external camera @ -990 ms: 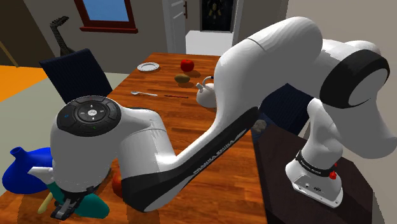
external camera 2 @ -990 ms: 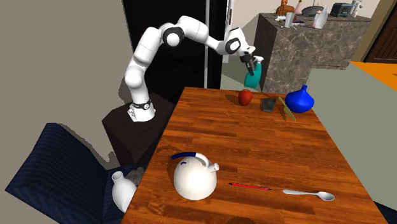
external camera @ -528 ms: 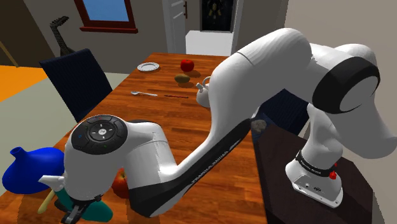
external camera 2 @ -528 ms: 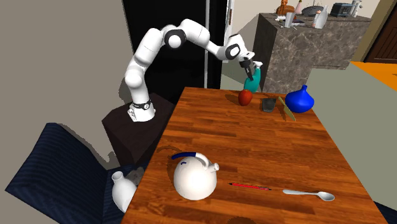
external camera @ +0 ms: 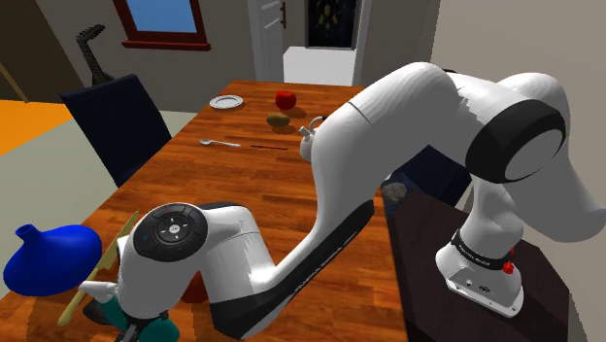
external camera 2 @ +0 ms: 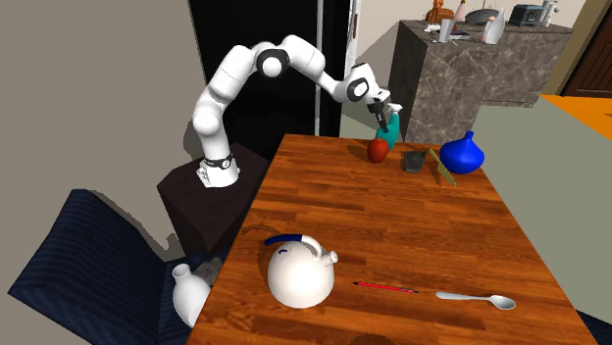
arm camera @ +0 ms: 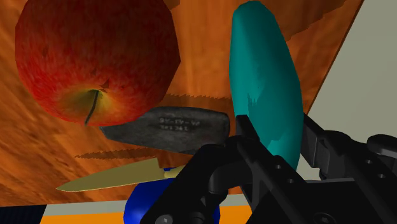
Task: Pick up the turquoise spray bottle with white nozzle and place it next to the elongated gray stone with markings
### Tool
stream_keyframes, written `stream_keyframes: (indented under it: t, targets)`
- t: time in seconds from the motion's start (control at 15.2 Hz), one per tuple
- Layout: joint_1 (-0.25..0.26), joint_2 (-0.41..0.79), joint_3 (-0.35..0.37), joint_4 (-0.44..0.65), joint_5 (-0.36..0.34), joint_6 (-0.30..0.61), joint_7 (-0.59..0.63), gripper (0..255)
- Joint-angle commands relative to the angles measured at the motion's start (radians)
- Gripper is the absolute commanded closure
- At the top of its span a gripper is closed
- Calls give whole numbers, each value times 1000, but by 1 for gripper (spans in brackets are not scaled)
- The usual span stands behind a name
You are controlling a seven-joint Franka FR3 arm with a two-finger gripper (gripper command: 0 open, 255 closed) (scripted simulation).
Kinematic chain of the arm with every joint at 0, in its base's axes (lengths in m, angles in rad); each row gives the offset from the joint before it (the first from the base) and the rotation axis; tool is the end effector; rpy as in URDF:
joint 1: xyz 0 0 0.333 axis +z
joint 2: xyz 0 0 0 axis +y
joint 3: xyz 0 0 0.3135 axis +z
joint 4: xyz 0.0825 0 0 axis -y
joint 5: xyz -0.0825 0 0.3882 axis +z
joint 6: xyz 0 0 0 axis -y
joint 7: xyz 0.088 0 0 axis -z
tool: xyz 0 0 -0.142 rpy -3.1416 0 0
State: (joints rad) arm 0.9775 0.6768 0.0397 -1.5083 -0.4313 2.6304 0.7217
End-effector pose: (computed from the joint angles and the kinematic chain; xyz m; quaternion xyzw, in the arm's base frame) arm 0.4045 0.6501 0.2790 -0.9223 -0.2909 -0.2414 0.0805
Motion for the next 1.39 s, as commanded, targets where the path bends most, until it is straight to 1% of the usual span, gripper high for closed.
stream_keyframes:
  t: [0.0, 0.4, 0.46, 0.79, 1.06, 1.32]
  targets:
    - [1, 8, -1, 6, -1, 3, 2, 255]
    - [1, 8, -1, 6, -1, 3, 2, 255]
    - [1, 8, -1, 6, -1, 3, 2, 0]
    - [1, 8, -1, 7, -1, 3, 2, 0]
    - [5, -122, 11, -94, 4, -30, 4, 0]
    - [5, -122, 11, -94, 4, -30, 4, 0]
